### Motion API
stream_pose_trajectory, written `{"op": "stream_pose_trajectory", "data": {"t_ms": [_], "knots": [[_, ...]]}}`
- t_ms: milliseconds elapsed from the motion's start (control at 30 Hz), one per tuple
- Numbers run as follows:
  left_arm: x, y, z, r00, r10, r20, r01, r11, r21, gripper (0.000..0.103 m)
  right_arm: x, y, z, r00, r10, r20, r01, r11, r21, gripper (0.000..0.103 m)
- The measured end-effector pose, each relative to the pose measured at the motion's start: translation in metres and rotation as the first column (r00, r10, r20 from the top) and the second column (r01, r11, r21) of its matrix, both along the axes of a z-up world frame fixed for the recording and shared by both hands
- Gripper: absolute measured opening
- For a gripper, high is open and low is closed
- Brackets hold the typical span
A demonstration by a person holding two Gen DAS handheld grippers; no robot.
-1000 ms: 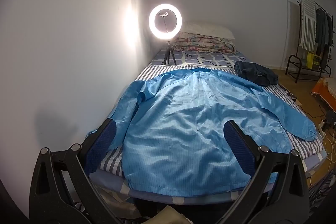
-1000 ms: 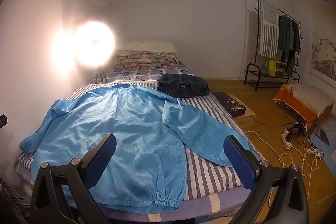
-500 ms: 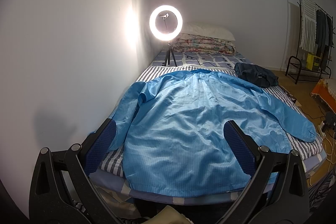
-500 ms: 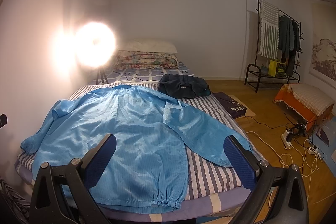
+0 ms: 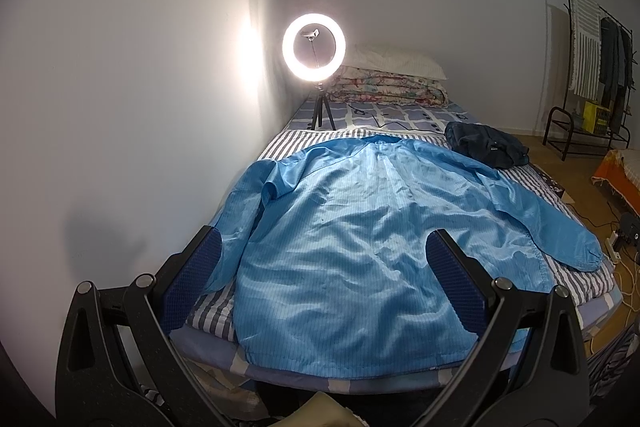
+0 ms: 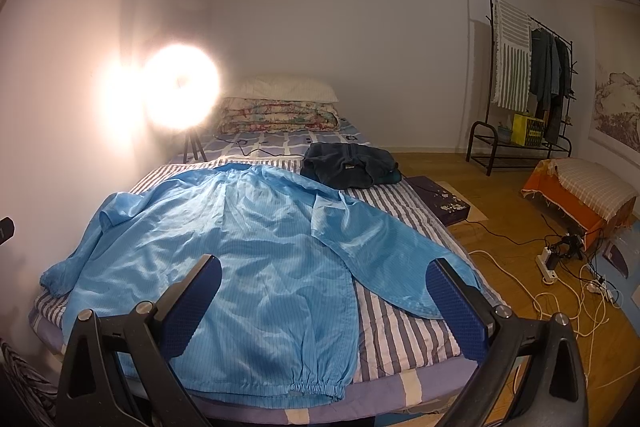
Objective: Fold large clothes
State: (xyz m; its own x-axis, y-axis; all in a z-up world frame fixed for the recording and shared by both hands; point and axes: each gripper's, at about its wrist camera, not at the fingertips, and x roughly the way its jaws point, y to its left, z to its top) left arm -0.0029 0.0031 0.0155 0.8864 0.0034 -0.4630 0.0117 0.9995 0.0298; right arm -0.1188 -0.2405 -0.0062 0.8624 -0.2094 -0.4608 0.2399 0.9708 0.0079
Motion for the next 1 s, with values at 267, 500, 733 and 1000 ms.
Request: {"op": "stream_pose_trajectory", "data": {"t_ms": [267,500,733,1000], "knots": [[0.0013,-0.0043,0.0071,1.0,-0.002,0.005,0.002,1.0,0.001,0.103,-0.0003,0.0,0.0005,1.0,0.001,0.0,-0.001,1.0,0.0,0.103],[0.0012,-0.0041,0.0072,1.0,-0.001,0.006,0.001,1.0,0.001,0.103,0.0001,0.0012,0.0008,1.0,0.001,0.002,-0.001,1.0,0.0,0.103],[0.0006,-0.0042,0.0069,1.0,-0.001,0.008,0.001,1.0,0.002,0.103,-0.0003,-0.0003,0.0005,1.0,0.002,0.001,-0.002,1.0,0.003,0.103],[0.0006,-0.0048,0.0054,1.0,-0.001,0.006,0.001,1.0,0.003,0.103,0.0029,0.0018,0.0016,1.0,0.002,-0.005,-0.002,1.0,0.007,0.103]]}}
